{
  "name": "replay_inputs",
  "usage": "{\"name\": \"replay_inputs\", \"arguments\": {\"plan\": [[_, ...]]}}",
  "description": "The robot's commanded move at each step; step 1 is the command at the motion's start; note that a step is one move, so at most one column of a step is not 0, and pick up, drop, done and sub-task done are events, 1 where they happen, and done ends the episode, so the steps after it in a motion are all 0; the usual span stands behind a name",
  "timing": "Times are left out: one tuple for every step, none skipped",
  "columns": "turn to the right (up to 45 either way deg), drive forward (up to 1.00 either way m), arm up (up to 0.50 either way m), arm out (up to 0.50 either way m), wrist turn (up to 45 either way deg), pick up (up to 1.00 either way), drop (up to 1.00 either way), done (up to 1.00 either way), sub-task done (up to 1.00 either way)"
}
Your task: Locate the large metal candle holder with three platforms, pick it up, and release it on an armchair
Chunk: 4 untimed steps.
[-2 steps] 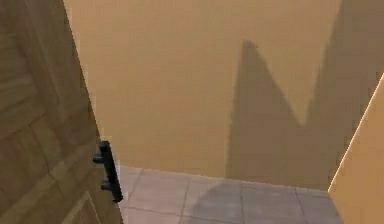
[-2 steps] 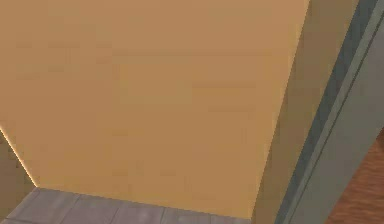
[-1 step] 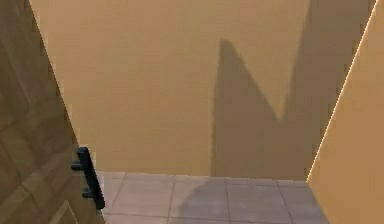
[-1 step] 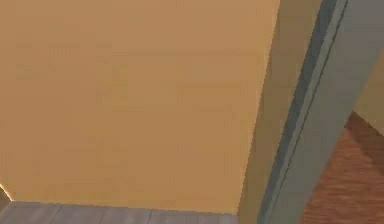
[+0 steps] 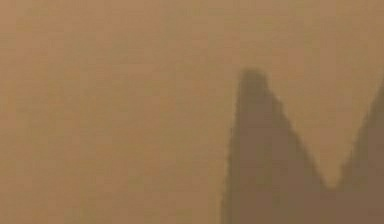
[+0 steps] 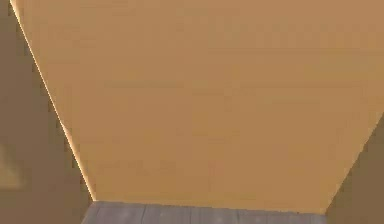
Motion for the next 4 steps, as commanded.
{"name": "replay_inputs", "arguments": {"plan": [[-45.0,0.0,0.0,0.0,0.0,0.0,0.0,0.0,0.0],[0.0,0.7,0.0,0.0,0.0,0.0,0.0,0.0,0.0],[-45.0,0.0,0.0,0.0,0.0,0.0,0.0,0.0,0.0],[-36.0,0.0,0.0,0.0,0.0,0.0,0.0,0.0,0.0]]}}
